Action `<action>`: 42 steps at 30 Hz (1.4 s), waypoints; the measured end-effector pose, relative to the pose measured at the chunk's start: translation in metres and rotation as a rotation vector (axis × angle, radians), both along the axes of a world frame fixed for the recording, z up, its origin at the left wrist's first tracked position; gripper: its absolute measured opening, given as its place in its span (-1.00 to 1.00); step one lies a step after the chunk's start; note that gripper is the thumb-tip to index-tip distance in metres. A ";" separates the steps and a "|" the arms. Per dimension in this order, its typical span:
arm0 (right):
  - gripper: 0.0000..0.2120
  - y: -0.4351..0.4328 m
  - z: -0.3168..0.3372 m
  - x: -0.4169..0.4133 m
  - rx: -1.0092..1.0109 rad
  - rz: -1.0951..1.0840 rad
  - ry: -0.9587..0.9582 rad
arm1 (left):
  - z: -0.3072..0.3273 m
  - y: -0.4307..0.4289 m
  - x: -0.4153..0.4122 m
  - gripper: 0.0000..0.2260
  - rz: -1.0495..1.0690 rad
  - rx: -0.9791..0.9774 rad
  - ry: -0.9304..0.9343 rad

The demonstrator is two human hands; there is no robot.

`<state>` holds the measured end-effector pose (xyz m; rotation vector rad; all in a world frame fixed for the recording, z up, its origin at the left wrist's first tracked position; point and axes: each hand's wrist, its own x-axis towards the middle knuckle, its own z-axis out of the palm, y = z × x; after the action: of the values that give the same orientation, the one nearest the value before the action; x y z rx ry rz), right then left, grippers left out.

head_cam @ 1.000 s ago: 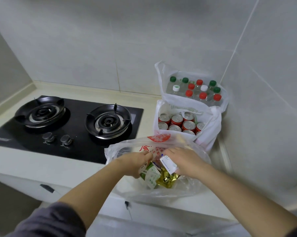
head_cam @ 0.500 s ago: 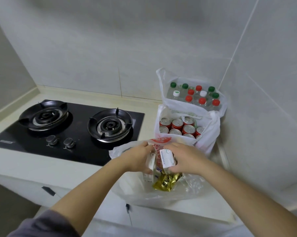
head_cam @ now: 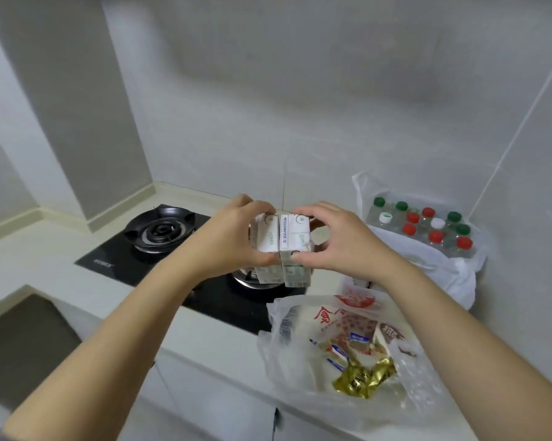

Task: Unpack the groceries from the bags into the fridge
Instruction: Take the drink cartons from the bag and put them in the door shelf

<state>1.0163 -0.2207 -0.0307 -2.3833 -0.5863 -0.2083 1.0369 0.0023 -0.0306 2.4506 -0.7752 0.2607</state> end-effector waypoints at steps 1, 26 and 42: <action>-0.35 0.013 0.003 0.006 0.016 0.028 -0.003 | 0.004 0.013 0.001 -0.33 0.025 0.011 -0.017; -0.40 0.138 -0.220 0.119 -0.080 0.002 0.491 | -0.236 0.131 0.073 -0.47 0.384 0.052 0.419; -0.31 0.129 -0.247 0.130 0.157 0.012 0.623 | -0.274 0.123 0.052 -0.47 0.551 -0.591 0.638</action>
<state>1.1464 -0.0919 -0.2773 -2.1295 -0.2728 0.4646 1.0884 0.1249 -0.3048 1.9364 0.2373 -0.0932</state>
